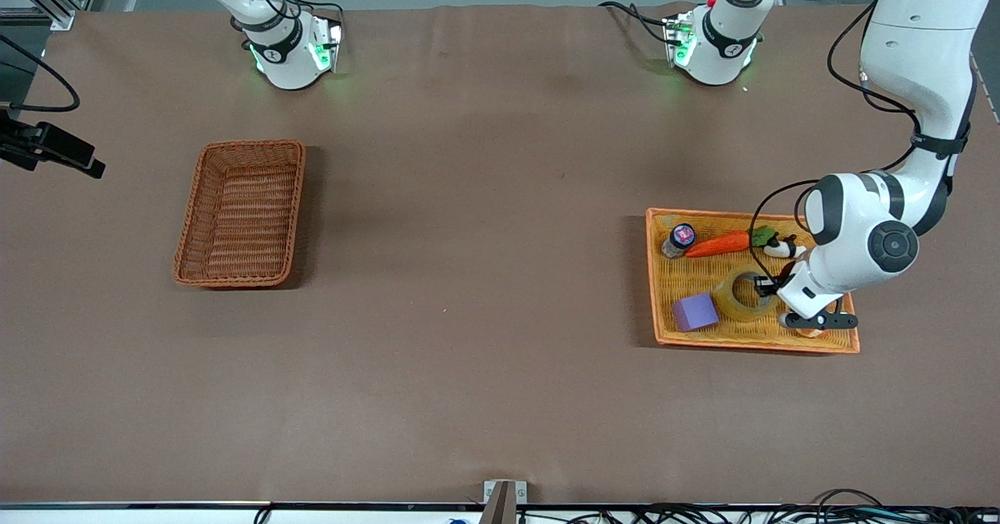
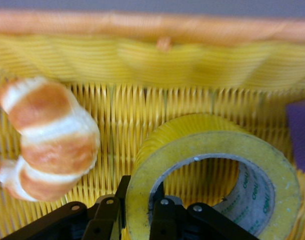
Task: Move tape to another basket
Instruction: 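Close the left gripper on the tape roll rim and lift it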
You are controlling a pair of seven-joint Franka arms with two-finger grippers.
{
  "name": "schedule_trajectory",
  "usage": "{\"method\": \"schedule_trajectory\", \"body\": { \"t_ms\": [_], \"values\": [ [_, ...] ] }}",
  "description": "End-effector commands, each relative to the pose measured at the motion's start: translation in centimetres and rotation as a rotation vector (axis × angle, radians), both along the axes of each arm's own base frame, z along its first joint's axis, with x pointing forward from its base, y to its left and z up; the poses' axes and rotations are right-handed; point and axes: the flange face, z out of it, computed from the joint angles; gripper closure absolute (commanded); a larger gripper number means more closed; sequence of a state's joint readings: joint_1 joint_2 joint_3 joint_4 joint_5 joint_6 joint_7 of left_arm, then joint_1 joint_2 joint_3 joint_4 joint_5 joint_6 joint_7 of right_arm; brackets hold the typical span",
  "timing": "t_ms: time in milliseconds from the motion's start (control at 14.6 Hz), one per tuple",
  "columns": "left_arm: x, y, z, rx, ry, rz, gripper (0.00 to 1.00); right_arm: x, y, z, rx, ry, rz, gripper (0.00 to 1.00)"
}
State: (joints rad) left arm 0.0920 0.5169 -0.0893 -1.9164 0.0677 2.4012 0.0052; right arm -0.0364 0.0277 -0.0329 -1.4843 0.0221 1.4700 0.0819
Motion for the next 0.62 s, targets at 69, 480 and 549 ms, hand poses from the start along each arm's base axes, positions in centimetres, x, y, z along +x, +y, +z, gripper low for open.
{"method": "schedule_trajectory", "body": {
  "t_ms": [69,480,549],
  "values": [
    [1.6,-2.0,8.8,0.01,-0.023,-0.029,1.0,-0.1,-0.3,0.4,0.013,-0.01,0.009,0.0],
    [2.3,-15.6,18.7,-0.04,0.051,0.096,1.0,0.3,-0.1,1.1,0.012,-0.05,0.022,0.0],
    [1.3,-19.4,18.2,-0.035,0.061,0.144,1.0,0.3,0.0,1.1,0.012,-0.051,0.025,0.0]
  ]
}}
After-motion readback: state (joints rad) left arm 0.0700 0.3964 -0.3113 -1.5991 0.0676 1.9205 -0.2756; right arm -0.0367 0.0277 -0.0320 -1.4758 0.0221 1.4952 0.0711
